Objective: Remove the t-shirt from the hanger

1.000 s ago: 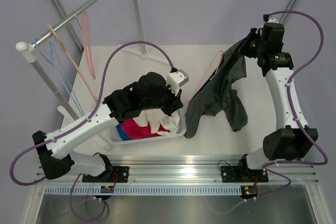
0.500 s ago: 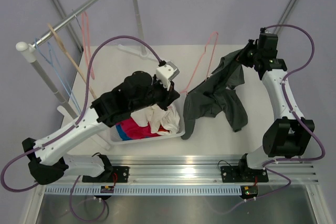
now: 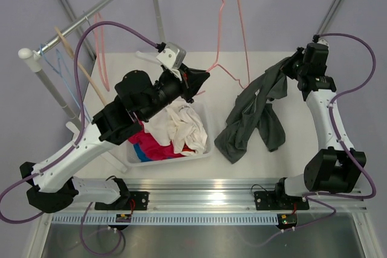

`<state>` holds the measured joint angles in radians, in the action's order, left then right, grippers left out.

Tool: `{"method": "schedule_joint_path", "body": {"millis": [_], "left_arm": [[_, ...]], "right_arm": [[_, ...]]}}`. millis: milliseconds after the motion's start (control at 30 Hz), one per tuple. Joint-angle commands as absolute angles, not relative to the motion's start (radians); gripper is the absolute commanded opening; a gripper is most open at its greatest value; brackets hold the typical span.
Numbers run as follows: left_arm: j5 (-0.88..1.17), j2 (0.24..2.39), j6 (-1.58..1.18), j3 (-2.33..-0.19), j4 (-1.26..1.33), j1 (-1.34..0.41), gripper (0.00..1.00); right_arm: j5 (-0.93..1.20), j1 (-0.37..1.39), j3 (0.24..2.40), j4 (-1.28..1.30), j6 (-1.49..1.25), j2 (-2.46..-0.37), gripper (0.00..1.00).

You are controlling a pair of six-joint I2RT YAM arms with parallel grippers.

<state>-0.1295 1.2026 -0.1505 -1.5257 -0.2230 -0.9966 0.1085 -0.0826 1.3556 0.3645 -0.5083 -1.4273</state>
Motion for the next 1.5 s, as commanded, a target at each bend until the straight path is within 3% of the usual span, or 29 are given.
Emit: {"method": "schedule_joint_path", "body": {"millis": [0, 33, 67, 100, 133, 167, 233, 367, 533, 600, 633, 700, 767, 800, 833, 967, 1100, 1167, 1267, 1333, 1467], "left_arm": [[-0.153, 1.192, -0.117, -1.577, -0.224, -1.002, 0.00], [-0.150, 1.177, -0.114, -1.569, -0.263, -1.002, 0.00], [-0.146, 1.163, -0.121, -1.556, -0.279, -1.002, 0.00], [-0.137, 1.149, -0.135, -1.517, -0.308, -1.002, 0.00], [-0.117, 1.119, -0.138, -1.500, -0.331, -1.002, 0.00], [-0.100, 1.105, -0.143, -1.487, -0.353, -1.002, 0.00], [-0.060, 1.075, -0.155, -1.459, -0.423, -1.002, 0.00], [0.074, 1.002, -0.141, -1.428, -0.570, -1.002, 0.00], [0.274, 0.917, -0.147, -1.350, -0.724, -1.002, 0.00], [0.362, 0.867, -0.158, -1.284, -0.736, -1.002, 0.00], [0.385, 0.850, -0.164, -1.264, -0.751, -1.002, 0.00], [0.380, 0.815, -0.182, -1.230, -0.778, -1.002, 0.00], [0.394, 0.758, -0.195, -1.168, -0.790, -1.002, 0.00], [0.411, 0.737, -0.196, -1.131, -0.798, -1.002, 0.00], [0.446, 0.735, -0.195, -1.121, -0.811, -1.002, 0.00], [0.500, 0.745, -0.181, -1.106, -0.877, -1.002, 0.00], [0.518, 0.736, -0.149, -1.098, -0.916, -1.002, 0.00], [0.583, 0.729, -0.123, -1.089, -0.920, -1.002, 0.00], [0.577, 0.730, -0.107, -1.098, -0.937, -1.002, 0.00], [0.560, 0.741, -0.095, -1.112, -0.949, -1.002, 0.00], [0.561, 0.784, -0.061, -1.134, -0.971, -1.002, 0.00]], "right_arm": [[-0.081, -0.100, 1.385, 0.368, -0.480, -1.382, 0.00], [-0.068, -0.100, 1.362, 0.353, -0.480, -1.367, 0.00], [-0.039, -0.100, 1.301, 0.303, -0.465, -1.344, 0.06], [0.082, -0.100, 1.273, 0.281, -0.447, -1.341, 0.60], [0.136, -0.100, 1.257, 0.278, -0.427, -1.345, 0.78], [0.188, -0.100, 1.255, 0.314, -0.385, -1.353, 0.87], [0.288, -0.100, 1.237, 0.322, -0.350, -1.338, 0.93], [0.443, -0.100, 1.290, 0.397, -0.240, -1.179, 0.95], [0.926, -0.098, 1.425, 0.408, -0.123, -1.040, 0.95], [1.193, -0.094, 1.398, 0.298, -0.233, -1.031, 0.92], [1.323, -0.074, 1.343, 0.124, -0.364, -1.028, 0.91], [1.386, -0.037, 1.298, 0.010, -0.428, -1.019, 0.90], [1.494, 0.030, 1.328, 0.203, -0.207, -1.008, 0.92], [1.464, 0.078, 1.391, 0.493, -0.054, -1.003, 0.93], [1.424, 0.104, 1.407, 0.559, 0.112, -0.994, 0.93], [1.428, 0.146, 1.431, 0.584, 0.052, -1.025, 0.88], [1.378, 0.218, 1.444, 0.780, 0.208, -1.026, 0.81], [1.316, 0.248, 1.443, 0.852, 0.239, -1.015, 0.91], [1.227, 0.304, 1.463, 0.929, 0.304, -1.045, 0.93], [1.233, 0.322, 1.462, 0.965, 0.311, -1.071, 0.91], [1.161, 0.368, 1.384, 0.939, 0.282, -1.065, 0.77]]}}
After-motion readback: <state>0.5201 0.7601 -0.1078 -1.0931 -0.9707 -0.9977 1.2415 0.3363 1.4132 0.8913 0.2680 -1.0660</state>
